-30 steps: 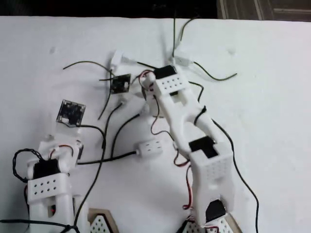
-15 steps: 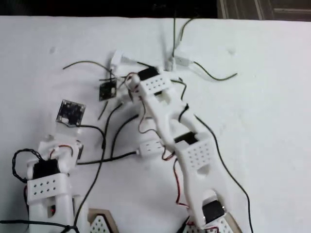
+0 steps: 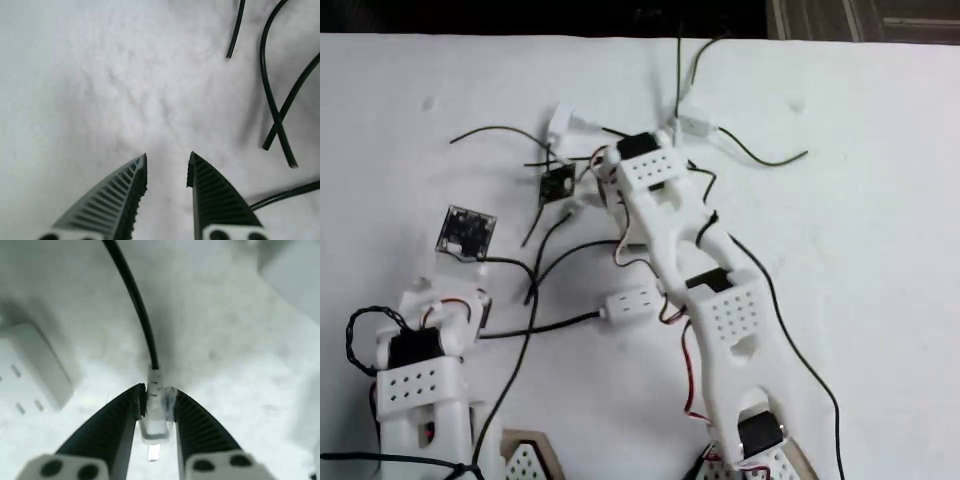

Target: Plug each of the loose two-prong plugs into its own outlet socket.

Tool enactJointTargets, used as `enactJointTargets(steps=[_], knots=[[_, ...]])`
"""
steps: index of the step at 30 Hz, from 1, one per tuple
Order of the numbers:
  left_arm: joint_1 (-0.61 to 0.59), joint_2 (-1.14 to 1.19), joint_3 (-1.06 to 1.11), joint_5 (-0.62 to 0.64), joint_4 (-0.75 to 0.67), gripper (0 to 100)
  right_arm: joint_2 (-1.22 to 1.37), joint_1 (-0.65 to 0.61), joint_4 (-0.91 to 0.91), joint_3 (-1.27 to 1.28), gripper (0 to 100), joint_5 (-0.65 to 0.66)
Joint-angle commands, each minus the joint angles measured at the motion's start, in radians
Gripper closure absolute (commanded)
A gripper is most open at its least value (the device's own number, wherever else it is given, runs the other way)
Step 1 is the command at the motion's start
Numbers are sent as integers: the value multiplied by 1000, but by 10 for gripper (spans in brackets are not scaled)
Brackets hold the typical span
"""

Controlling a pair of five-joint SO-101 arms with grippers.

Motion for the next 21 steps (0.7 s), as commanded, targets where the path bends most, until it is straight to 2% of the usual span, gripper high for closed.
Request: enactJointTargets(steps=[1, 7, 13, 18, 21], knots=[[-7, -21, -3, -8, -14, 854, -131, 54, 42, -26, 982, -80], [-7, -21, -3, -8, -14, 854, -205, 148, 39, -25, 982, -250], [-7, -21, -3, -8, -14, 854, -188, 202, 31, -17, 982, -554], [-7, -21, -2, -8, -14, 854, -128, 217, 24, -17, 982, -862], [-7, -21, -2, -8, -14, 854, -68, 208, 7, -17, 982, -984]])
